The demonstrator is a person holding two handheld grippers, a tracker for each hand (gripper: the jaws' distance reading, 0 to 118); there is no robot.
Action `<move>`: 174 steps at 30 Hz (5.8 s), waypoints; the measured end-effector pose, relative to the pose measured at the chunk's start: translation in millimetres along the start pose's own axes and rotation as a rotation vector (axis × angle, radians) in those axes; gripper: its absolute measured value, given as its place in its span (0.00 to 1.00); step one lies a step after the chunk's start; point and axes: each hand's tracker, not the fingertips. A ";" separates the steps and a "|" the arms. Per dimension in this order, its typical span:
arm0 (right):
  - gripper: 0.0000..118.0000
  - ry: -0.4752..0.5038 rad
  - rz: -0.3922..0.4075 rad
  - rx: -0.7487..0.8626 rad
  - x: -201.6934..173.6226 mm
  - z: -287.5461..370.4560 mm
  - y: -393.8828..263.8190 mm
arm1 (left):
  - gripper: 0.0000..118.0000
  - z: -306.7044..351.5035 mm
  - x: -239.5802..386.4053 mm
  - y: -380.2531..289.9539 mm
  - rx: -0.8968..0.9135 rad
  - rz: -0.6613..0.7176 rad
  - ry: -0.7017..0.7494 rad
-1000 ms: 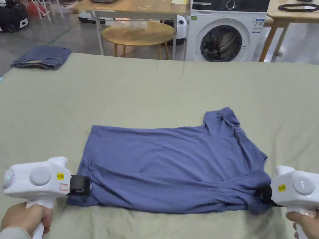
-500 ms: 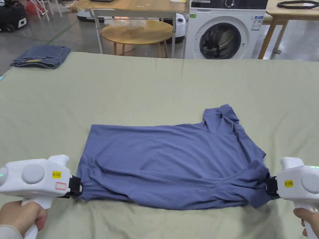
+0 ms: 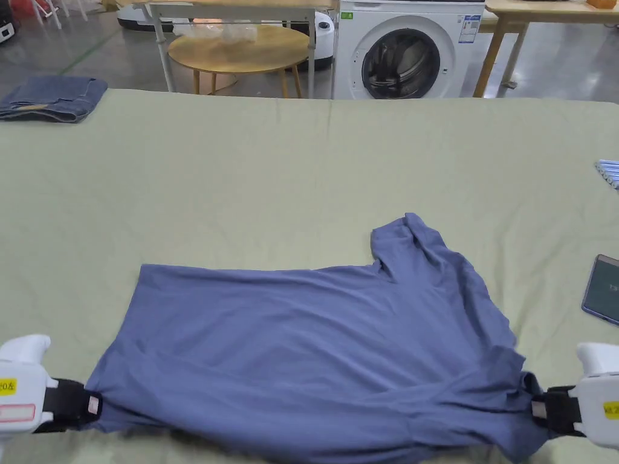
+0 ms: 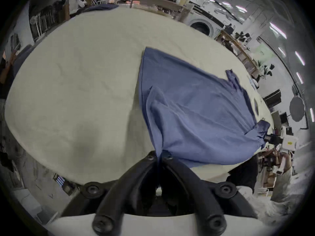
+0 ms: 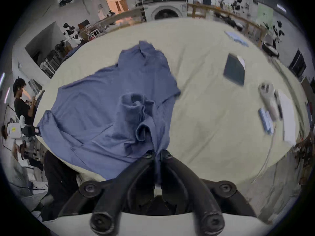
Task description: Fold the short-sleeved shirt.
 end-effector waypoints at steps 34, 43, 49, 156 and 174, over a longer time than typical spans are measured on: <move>0.47 -0.028 0.081 0.256 -68.2 -43.8 170.2 | 0.00 -34.2 65.1 63.2 0.164 -0.082 -0.124; 0.88 -0.095 -0.077 0.037 -54.8 -146.0 252.3 | 0.00 -39.5 75.2 72.8 0.117 -0.063 -0.101; 0.00 -0.186 0.008 -0.010 -69.8 -165.2 247.9 | 0.00 -39.0 71.3 92.6 0.110 -0.065 -0.093; 0.00 0.139 0.272 0.024 -155.9 -12.7 23.7 | 0.05 -92.5 -57.8 -9.0 -0.185 0.363 -0.519; 0.00 0.148 0.208 0.060 -128.2 4.5 21.8 | 0.05 -111.5 199.5 38.0 -0.323 -0.120 -0.468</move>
